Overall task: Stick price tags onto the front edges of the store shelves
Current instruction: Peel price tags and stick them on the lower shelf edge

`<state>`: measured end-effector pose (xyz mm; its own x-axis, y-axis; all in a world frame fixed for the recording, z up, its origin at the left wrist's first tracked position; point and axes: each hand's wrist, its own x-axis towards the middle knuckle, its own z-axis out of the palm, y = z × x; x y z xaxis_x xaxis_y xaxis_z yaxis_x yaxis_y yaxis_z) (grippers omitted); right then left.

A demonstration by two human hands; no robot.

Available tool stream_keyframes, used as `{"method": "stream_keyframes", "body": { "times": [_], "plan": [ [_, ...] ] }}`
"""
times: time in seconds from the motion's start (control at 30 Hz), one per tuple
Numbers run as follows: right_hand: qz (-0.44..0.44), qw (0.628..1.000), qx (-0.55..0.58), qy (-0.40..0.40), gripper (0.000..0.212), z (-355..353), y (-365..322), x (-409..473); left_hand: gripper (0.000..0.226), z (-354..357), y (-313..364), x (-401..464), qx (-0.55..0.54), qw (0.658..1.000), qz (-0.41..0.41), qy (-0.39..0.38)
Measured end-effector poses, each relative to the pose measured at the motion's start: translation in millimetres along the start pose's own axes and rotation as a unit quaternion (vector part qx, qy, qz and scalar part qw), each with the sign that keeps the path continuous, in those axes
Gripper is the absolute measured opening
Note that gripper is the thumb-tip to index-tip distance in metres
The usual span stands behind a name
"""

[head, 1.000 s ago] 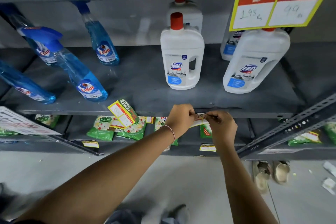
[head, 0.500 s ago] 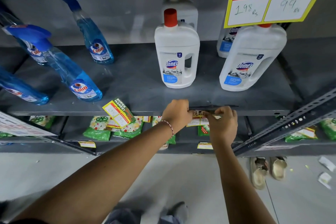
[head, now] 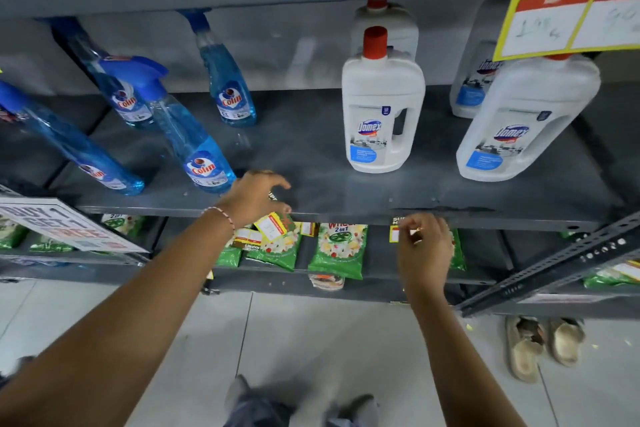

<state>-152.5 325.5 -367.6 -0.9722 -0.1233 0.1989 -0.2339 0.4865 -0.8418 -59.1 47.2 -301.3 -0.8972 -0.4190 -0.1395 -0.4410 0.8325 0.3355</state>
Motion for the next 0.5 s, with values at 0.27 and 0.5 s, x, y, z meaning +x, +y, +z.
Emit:
{"method": "stream_keyframes", "body": {
  "times": [0.27, 0.5],
  "plan": [
    [-0.085, 0.962, 0.011, -0.258, 0.026, 76.8, -58.0, -37.8, 0.015, -3.9, -46.0, -24.3, -0.119, 0.992, 0.013, -0.037],
    [-0.071, 0.949, -0.006, -0.306, 0.017, 143.9, -110.1, -85.3, 0.005, 11.2, -125.2, -77.8, -0.280, 0.956, -0.064, 0.057]
  ]
}}
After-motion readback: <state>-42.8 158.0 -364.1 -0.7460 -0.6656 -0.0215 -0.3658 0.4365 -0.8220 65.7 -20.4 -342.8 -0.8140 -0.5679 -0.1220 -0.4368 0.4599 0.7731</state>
